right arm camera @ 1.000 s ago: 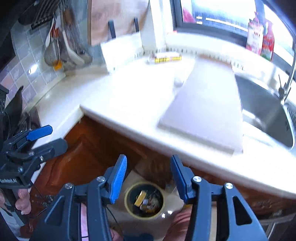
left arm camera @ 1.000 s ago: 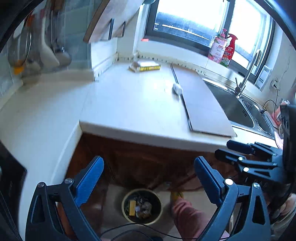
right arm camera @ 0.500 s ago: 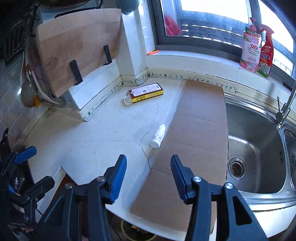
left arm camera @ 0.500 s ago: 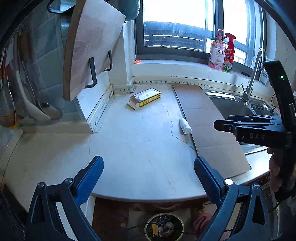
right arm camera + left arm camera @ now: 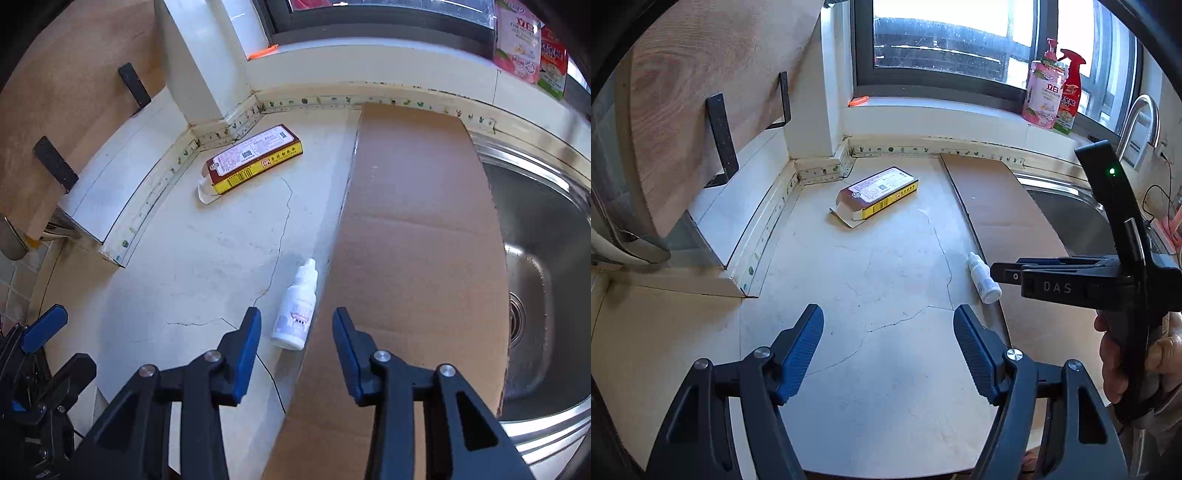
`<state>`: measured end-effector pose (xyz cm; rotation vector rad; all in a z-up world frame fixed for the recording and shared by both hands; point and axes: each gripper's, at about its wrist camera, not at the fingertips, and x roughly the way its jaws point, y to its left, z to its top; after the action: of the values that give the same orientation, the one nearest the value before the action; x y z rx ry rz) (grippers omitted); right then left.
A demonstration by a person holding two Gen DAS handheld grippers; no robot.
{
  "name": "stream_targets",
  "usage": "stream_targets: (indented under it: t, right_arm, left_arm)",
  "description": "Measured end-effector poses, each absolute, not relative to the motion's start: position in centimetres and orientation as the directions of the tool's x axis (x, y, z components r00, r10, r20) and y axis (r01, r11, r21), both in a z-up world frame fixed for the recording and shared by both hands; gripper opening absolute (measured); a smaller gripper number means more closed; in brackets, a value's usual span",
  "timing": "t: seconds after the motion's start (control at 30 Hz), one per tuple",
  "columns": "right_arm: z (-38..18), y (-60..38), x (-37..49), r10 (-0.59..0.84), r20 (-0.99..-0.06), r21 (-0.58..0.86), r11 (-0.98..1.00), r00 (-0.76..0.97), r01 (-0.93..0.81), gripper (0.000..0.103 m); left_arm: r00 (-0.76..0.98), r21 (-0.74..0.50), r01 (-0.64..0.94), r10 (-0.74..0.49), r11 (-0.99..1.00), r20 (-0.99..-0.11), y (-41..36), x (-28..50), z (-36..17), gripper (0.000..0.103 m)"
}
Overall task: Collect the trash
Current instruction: 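Grasp the white dropper bottle with the right tool while the left reaches the red medicine box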
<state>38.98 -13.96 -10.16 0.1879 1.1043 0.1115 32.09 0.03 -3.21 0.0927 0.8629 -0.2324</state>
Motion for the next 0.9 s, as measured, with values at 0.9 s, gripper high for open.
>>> stream_targets:
  t: [0.9]
  right_arm:
    - [-13.1,-11.9,42.0,0.188,-0.925,0.181,0.982,0.330,-0.051,0.026]
  left_arm:
    - [0.594,0.056,0.275,-0.124,0.960,-0.795,-0.8,38.0,-3.5,0.071]
